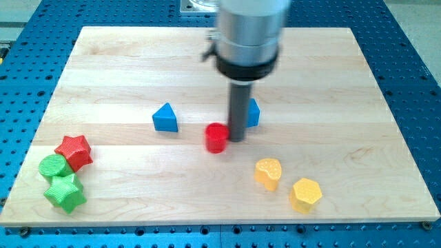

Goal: Push the red circle into the red star

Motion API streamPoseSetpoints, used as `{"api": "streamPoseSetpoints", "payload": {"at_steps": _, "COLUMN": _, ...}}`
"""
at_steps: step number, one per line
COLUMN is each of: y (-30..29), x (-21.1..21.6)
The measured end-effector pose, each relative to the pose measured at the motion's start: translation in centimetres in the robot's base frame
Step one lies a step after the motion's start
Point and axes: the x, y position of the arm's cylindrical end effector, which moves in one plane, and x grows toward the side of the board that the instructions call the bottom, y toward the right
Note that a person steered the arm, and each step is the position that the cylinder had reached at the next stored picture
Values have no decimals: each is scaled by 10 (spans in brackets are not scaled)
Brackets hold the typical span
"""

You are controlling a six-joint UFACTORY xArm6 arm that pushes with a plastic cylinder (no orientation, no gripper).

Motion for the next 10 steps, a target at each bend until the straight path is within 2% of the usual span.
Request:
{"api": "streamPoseSetpoints", "payload": {"at_steps": 1, "y": -66, "x": 0}}
{"api": "streamPoseSetpoints", "payload": {"at_steps": 2, "y": -76, "x": 0}}
{"api": "streamPoseSetpoints", "payload": {"at_steps": 4, "y": 15, "x": 7}}
{"api": "streamPoseSetpoints", "payload": {"at_steps": 5, "y": 12, "x": 28}}
{"api": "streamPoseSetpoints", "payload": {"at_steps": 7, "y": -118, "x": 44}}
{"api": "streamPoseSetpoints", "payload": {"at_steps": 9, "y": -153, "x": 53}}
{"api": "streamPoseSetpoints", "payload": {"at_steps": 10, "y": -92, "x": 50}}
